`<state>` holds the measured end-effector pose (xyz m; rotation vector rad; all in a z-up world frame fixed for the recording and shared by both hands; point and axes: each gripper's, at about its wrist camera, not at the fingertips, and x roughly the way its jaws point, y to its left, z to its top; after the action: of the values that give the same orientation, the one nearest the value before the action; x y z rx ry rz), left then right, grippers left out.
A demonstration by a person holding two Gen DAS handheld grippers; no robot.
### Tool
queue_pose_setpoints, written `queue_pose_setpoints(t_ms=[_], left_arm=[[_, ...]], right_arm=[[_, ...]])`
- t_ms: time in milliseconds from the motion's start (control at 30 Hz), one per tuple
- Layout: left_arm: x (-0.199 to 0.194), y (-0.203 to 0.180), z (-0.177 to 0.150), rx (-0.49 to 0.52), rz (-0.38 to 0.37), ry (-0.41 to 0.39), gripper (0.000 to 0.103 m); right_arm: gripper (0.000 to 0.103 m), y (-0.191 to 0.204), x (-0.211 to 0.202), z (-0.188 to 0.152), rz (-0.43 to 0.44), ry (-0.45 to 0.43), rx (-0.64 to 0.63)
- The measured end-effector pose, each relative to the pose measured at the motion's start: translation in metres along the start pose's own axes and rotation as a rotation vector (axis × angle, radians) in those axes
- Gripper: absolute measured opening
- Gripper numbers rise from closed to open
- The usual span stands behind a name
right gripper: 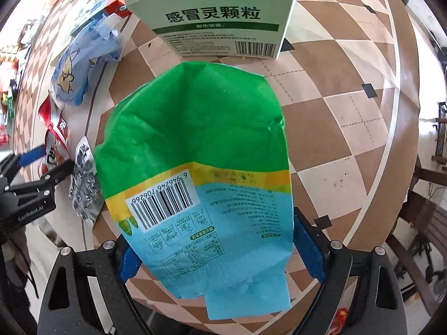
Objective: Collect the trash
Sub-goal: 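Grasp the green-and-blue snack bag with the right tool while the left tool reaches the red wrapper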
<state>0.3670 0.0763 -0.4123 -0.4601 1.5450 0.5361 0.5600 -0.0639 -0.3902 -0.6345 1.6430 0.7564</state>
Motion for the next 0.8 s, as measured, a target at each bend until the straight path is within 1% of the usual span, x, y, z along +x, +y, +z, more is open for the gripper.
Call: queue_pose_setpoints(t_ms=[67,100,167,200,233,267,333,367,433,500,533,567,600,700,733,767,800], left_arm=[[-0.002,0.006,-0.006,-0.024,-0.014,-0.009,0.074],[-0.005,0.01,-0.01,-0.049,-0.032,-0.014,0.073],[-0.011,0.019,-0.018,-0.101,-0.077,-0.031,0.068],[-0.012,0.025,-0.022,-0.116,-0.09,-0.034,0.053],[-0.013,0.028,-0.025,-0.13,-0.089,-0.034,0.051],[-0.014,0.032,-0.03,-0.137,-0.095,-0.033,0.051],[-0.012,0.031,-0.037,-0.115,-0.089,-0.029,0.051],[-0.011,0.029,-0.04,-0.088,-0.079,-0.031,0.053],[-0.005,0.027,-0.043,-0.057,-0.057,-0.008,0.061],[0.003,0.022,-0.044,-0.041,-0.024,0.02,0.061],[0.005,0.02,-0.046,-0.025,-0.007,0.02,0.065],[0.008,0.019,-0.048,-0.019,0.026,0.031,0.066],[0.01,0.02,-0.051,-0.028,0.028,0.029,0.069],[0.015,0.032,-0.059,-0.124,-0.062,0.017,0.065],[0.014,0.035,-0.062,-0.144,-0.062,0.007,0.056],[0.013,0.036,-0.063,-0.155,-0.054,0.005,0.052],[0.012,0.037,-0.065,-0.169,-0.068,0.003,0.05]], right_arm=[[0.092,0.002,-0.002,-0.005,0.002,-0.007,0.0],[0.092,0.001,-0.004,-0.006,0.008,-0.01,0.001],[0.092,-0.001,-0.008,-0.02,0.016,-0.02,-0.001],[0.092,-0.002,-0.013,-0.022,0.022,-0.026,-0.001],[0.092,-0.003,-0.016,-0.022,0.029,-0.031,0.0],[0.092,-0.01,-0.021,-0.043,0.032,-0.035,-0.001],[0.092,-0.018,-0.026,-0.052,0.039,-0.039,-0.001],[0.092,-0.02,-0.028,-0.054,0.041,-0.039,-0.003],[0.092,-0.021,-0.027,-0.057,0.038,-0.037,-0.011],[0.092,-0.016,-0.024,-0.057,0.04,-0.03,-0.016],[0.092,-0.014,-0.027,-0.054,0.041,-0.029,-0.018],[0.092,-0.014,-0.029,-0.051,0.042,-0.029,-0.021],[0.092,-0.015,-0.03,-0.051,0.044,-0.031,-0.022],[0.092,-0.015,-0.026,-0.052,0.044,-0.034,-0.019],[0.092,-0.015,-0.021,-0.052,0.044,-0.033,-0.017],[0.092,-0.016,-0.014,-0.053,0.044,-0.032,-0.015],[0.092,-0.018,-0.013,-0.053,0.045,-0.034,-0.01]])
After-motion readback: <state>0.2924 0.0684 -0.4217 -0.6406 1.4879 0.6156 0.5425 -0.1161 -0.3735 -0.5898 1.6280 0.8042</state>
